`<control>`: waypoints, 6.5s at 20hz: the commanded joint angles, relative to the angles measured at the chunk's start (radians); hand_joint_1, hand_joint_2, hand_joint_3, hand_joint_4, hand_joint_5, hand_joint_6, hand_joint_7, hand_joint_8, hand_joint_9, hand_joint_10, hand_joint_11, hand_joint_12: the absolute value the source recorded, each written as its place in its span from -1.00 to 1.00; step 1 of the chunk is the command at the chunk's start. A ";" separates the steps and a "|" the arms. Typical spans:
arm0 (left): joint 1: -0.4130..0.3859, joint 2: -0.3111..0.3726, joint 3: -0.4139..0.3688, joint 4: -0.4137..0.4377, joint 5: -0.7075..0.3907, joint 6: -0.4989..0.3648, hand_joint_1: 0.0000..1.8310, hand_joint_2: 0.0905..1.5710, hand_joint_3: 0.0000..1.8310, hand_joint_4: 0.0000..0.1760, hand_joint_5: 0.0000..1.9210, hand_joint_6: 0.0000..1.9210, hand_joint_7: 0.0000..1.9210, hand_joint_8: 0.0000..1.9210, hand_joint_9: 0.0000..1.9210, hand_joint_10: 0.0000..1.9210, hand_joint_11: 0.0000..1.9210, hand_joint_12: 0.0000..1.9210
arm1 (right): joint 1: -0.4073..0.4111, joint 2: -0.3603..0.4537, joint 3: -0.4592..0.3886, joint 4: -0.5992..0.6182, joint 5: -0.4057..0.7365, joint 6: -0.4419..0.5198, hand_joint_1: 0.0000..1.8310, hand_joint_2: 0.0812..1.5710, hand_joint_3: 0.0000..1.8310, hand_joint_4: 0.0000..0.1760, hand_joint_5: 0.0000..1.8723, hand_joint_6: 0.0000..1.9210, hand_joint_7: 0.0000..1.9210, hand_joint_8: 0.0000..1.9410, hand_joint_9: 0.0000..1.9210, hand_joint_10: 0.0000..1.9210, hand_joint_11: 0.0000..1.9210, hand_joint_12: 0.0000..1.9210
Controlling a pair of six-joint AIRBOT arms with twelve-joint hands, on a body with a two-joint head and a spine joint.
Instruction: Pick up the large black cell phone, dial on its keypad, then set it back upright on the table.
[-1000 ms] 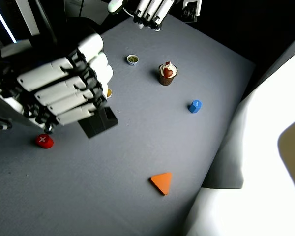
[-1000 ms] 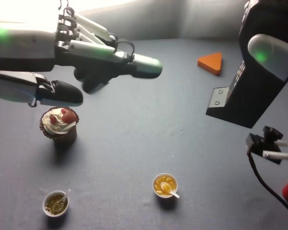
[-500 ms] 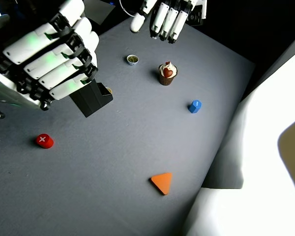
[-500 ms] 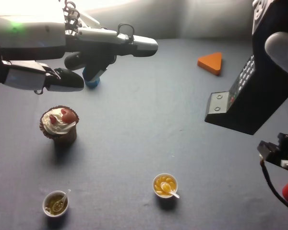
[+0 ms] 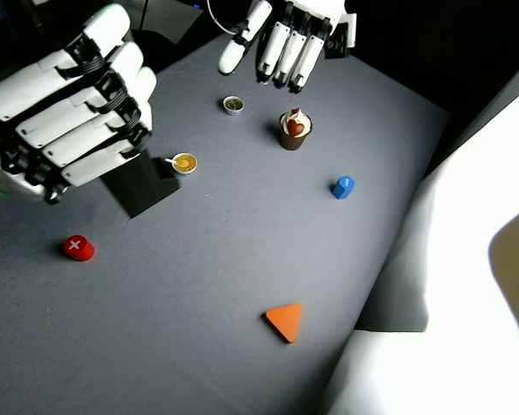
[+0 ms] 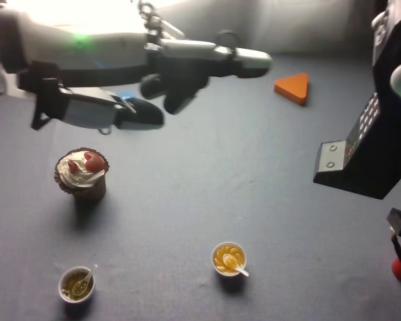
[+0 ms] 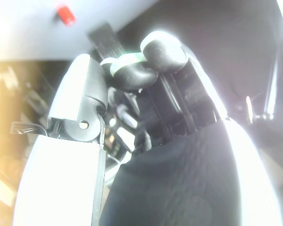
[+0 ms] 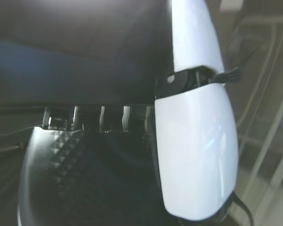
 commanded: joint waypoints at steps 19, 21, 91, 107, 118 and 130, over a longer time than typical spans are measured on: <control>0.047 -0.077 -0.044 -0.215 0.004 0.113 0.42 0.60 -1.00 0.71 -1.00 -1.00 -0.31 0.61 -0.26 1.00 -0.38 1.00 | 0.012 0.001 -0.015 -0.091 0.129 0.020 0.61 0.46 -1.00 -1.00 -0.09 -0.06 -0.27 0.36 -0.20 0.43 -0.09 0.66; 0.049 -0.086 -0.046 -0.219 -0.004 0.115 0.42 0.60 -1.00 0.73 -1.00 -1.00 -0.32 0.62 -0.26 1.00 -0.40 1.00 | 0.012 -0.002 -0.015 -0.094 0.130 0.020 0.61 0.48 -1.00 -1.00 -0.11 -0.03 -0.29 0.40 -0.24 0.48 -0.10 0.68; 0.050 0.045 0.038 -0.089 -0.241 -0.416 0.41 0.59 -1.00 -1.00 -0.61 -0.98 -0.28 0.57 -0.35 0.74 -0.52 0.79 | -0.060 -0.105 0.144 -0.056 0.130 -0.015 0.62 0.43 -1.00 -1.00 -0.07 -0.10 -0.21 0.26 -0.12 0.34 -0.04 0.60; -0.019 0.047 0.010 0.018 -0.015 -0.659 -0.93 0.58 -1.00 -0.80 -0.76 -1.00 -0.76 -1.00 -0.76 -1.00 -1.00 -0.20 | -0.096 -0.184 0.251 -0.011 0.130 0.028 0.63 0.39 -1.00 -1.00 -0.06 -0.11 -0.17 0.23 -0.06 0.23 0.05 0.44; -0.023 0.066 -0.032 0.134 0.099 -1.120 -0.94 0.59 -1.00 -0.89 -0.74 -1.00 -0.70 -1.00 -0.73 -1.00 -1.00 -0.11 | -0.130 -0.214 0.315 -0.008 0.131 0.055 0.63 0.38 -1.00 -1.00 -0.01 -0.19 -0.12 0.14 -0.03 0.21 0.04 0.47; 0.001 0.087 -0.073 0.161 0.066 -1.195 -0.89 0.58 -1.00 -0.91 -0.73 -1.00 -0.67 -1.00 -0.70 -0.99 -1.00 -0.08 | -0.129 -0.241 0.380 -0.009 0.131 0.068 0.62 0.40 -1.00 -1.00 -0.03 -0.19 -0.16 0.23 -0.10 0.31 0.02 0.48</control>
